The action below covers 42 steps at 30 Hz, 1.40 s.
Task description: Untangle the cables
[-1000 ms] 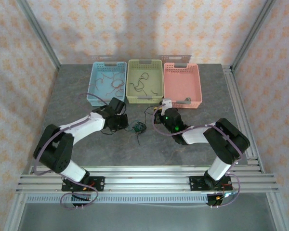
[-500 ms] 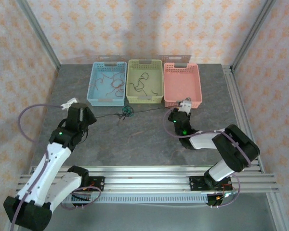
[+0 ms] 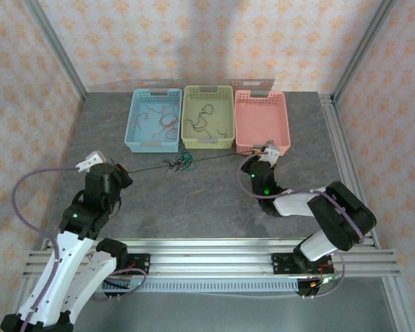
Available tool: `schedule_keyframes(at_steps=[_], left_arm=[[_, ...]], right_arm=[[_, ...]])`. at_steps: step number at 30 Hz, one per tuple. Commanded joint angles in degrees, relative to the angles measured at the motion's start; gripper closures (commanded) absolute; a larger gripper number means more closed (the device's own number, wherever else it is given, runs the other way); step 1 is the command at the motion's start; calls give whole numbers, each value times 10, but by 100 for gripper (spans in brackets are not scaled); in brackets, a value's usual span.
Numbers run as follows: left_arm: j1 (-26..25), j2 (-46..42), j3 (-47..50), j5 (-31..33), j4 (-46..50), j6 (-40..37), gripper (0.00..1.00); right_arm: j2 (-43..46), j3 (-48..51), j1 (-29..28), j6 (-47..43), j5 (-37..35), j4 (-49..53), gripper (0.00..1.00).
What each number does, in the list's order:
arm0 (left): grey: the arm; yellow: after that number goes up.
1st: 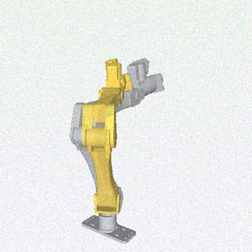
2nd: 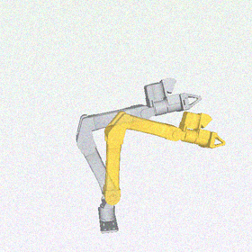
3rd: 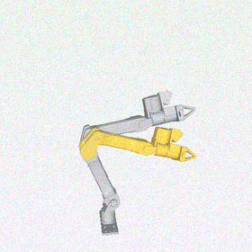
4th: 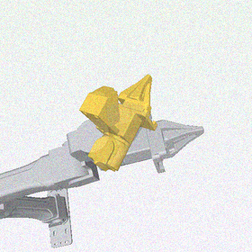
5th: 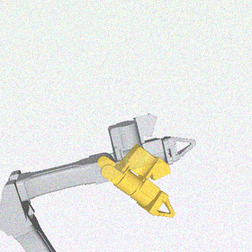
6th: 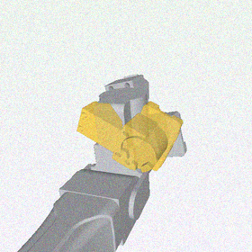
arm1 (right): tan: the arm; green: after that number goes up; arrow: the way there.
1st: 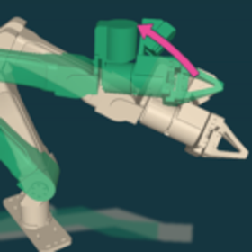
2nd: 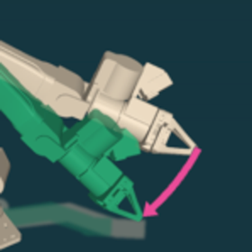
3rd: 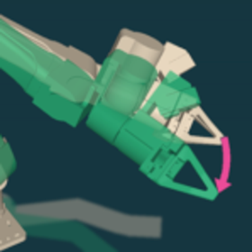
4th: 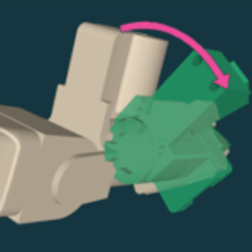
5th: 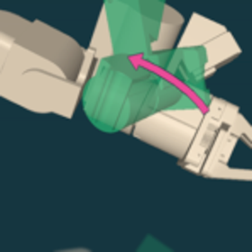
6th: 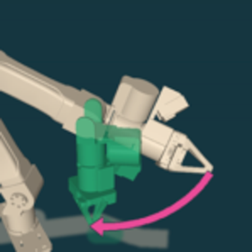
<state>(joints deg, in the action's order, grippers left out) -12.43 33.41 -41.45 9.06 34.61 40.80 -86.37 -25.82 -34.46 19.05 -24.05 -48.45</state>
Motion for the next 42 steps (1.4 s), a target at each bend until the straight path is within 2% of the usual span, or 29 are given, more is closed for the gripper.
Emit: schedule_keyframes(at_steps=[1, 5, 6, 9, 11, 13, 16, 20, 23, 26, 29, 31, 35, 39, 42], left_arm=[[25, -28, 6, 169, 47, 0, 100], [25, 3, 18, 69, -11, -18, 100], [26, 13, 22, 45, -27, -19, 100], [25, 41, 36, -27, -82, -25, 100], [25, 55, 40, -60, -111, -28, 100], [25, 67, 33, -86, -127, -35, 100], [26, 88, 11, -131, -143, -44, 100], [23, 131, -32, -224, -155, -59, 100], [14, 151, -59, -250, -154, -69, 100], [6, 149, -80, -245, -149, -69, 100], [3, 128, -99, -231, -151, -60, 100], [3, 117, -118, -229, -150, -54, 100], [1, 117, -168, -235, -133, -52, 100], [-1, 129, -201, -254, -124, -52, 100], [-3, 125, -202, -273, -149, -51, 100]], right_arm=[[5, 16, 56, 54, -137, 48, 100], [-6, 28, 57, 31, -38, -24, 100], [-11, 29, 57, 27, -18, -37, 95], [-35, 34, 57, 2, 57, -106, 64], [-49, 48, 57, -11, 91, -166, 49], [-67, 58, 57, -24, 121, -221, 43], [-102, 69, 57, -41, 186, -316, 43], [-107, 52, 55, -46, 291, -321, 45], [-113, 41, 47, -53, 330, -321, 44], [-113, 40, 36, -74, 318, -319, 41], [-114, 41, 35, -69, 243, -296, 31], [-104, 35, 35, -61, 186, -244, 26], [-76, 16, 38, -54, 95, -128, 25], [-75, 13, 39, -50, 50, -106, 25], [-83, -21, 40, -42, 38, -23, 25]])
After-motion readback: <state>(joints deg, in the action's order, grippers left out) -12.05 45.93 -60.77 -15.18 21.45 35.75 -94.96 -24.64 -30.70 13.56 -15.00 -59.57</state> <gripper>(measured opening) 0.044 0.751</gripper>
